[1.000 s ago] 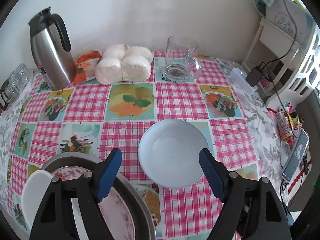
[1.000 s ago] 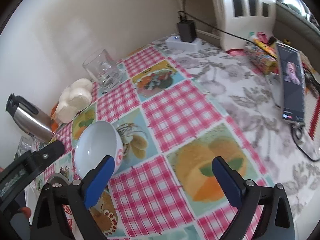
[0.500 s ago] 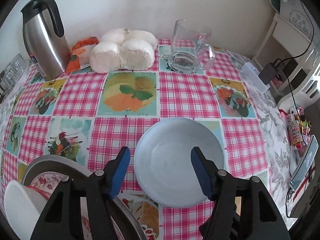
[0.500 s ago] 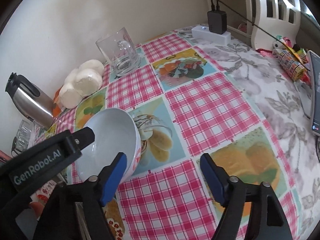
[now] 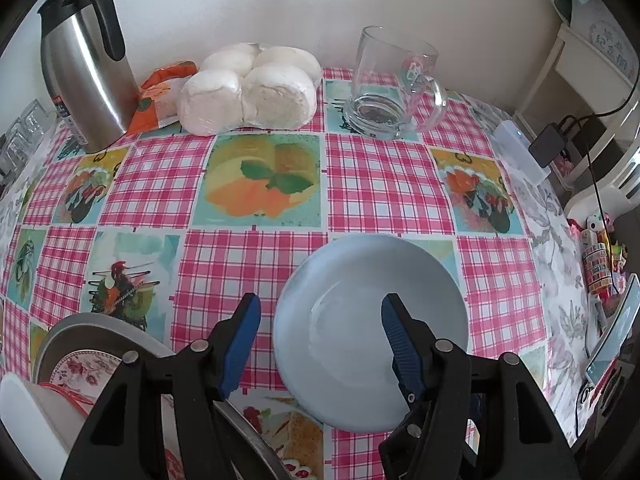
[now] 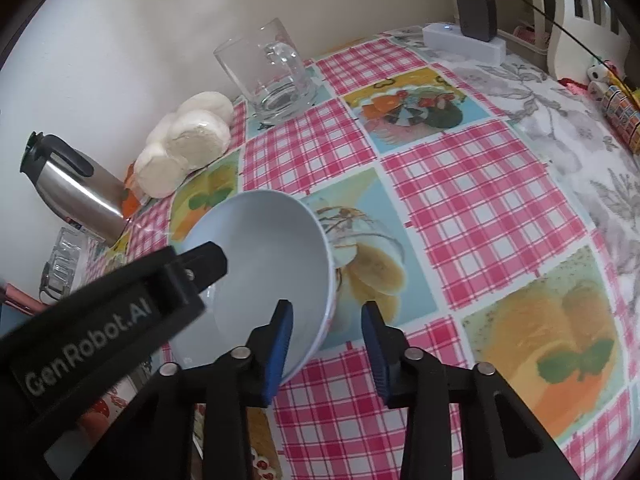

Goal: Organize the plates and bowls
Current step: 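Close both grippers on the rim of the pale blue bowl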

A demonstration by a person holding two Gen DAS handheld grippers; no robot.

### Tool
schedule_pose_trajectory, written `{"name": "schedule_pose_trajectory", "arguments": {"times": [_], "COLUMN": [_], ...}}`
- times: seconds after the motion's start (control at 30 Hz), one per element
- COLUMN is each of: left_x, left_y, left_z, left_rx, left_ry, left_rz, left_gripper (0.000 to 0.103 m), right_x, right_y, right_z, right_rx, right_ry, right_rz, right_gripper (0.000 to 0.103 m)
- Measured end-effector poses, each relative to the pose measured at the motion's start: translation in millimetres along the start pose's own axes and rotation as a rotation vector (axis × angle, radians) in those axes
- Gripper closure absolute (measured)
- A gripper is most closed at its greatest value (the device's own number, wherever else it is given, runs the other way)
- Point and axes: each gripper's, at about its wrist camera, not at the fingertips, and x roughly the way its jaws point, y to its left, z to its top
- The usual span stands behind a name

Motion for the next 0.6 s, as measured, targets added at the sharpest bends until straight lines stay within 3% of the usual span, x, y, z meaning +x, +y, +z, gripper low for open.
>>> {"name": "schedule_pose_trajectory", "arguments": {"times": [0.13, 0.23, 0.6], "left_x": [1.9, 2.5, 13.1], "left_y": [-1.5, -1.3, -10.6], "left_z": [-0.9, -1.1, -8.4], "left_rx": [0.007, 0.009, 0.032], "left_ry": [0.006, 0.011, 0.064], "left_rz": [-0.006, -0.014, -0.045], "left_gripper": [0.039, 0.041, 0.054], "right_x": [-4.2, -6.3, -10.0], "right_y": [-1.8, -8.4, -33.4], "right_z": [1.5, 3.6, 7.7], "right_rx": [0.002, 0.018, 0.082], "right_ry": [-0.016, -0.020, -0.024], "right_rz": [0.006, 0.007, 0.011], "right_gripper": [0.084, 0.089, 0.091]}}
